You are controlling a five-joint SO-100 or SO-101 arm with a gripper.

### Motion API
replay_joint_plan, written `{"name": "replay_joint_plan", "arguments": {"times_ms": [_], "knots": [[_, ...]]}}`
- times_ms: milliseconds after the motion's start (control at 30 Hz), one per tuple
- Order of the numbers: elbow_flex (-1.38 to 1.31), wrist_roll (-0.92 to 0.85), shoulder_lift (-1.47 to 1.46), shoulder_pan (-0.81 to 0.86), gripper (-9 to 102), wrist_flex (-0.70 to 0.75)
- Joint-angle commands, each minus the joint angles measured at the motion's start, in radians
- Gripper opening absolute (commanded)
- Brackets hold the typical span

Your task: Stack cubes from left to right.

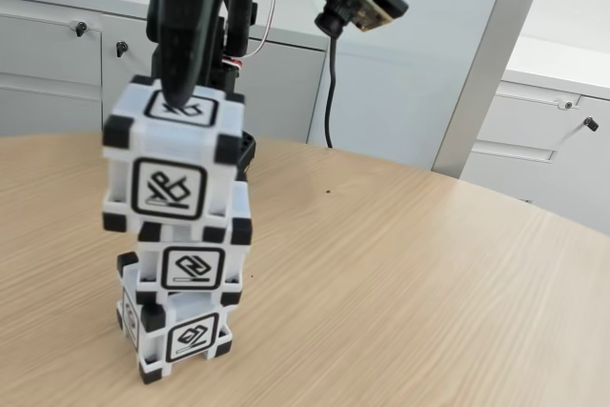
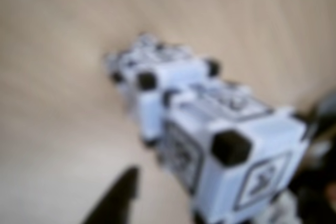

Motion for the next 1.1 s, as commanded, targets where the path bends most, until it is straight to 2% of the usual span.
{"name": "replay_joint_plan", "arguments": {"times_ms": [0, 267, 433, 533, 833, 1067], "knots": [[-0.031, -0.018, 0.026, -0.003, 35, -0.002], [-0.031, -0.071, 0.118, -0.005, 39, 0.006], [-0.031, -0.069, 0.206, -0.017, 32, 0.011], [-0.031, -0.051, 0.259, -0.092, 29, 0.011], [-0.029, 0.219, 0.359, -0.388, 17, -0.005], [-0.025, 0.334, 0.433, -0.578, 17, -0.057]]}}
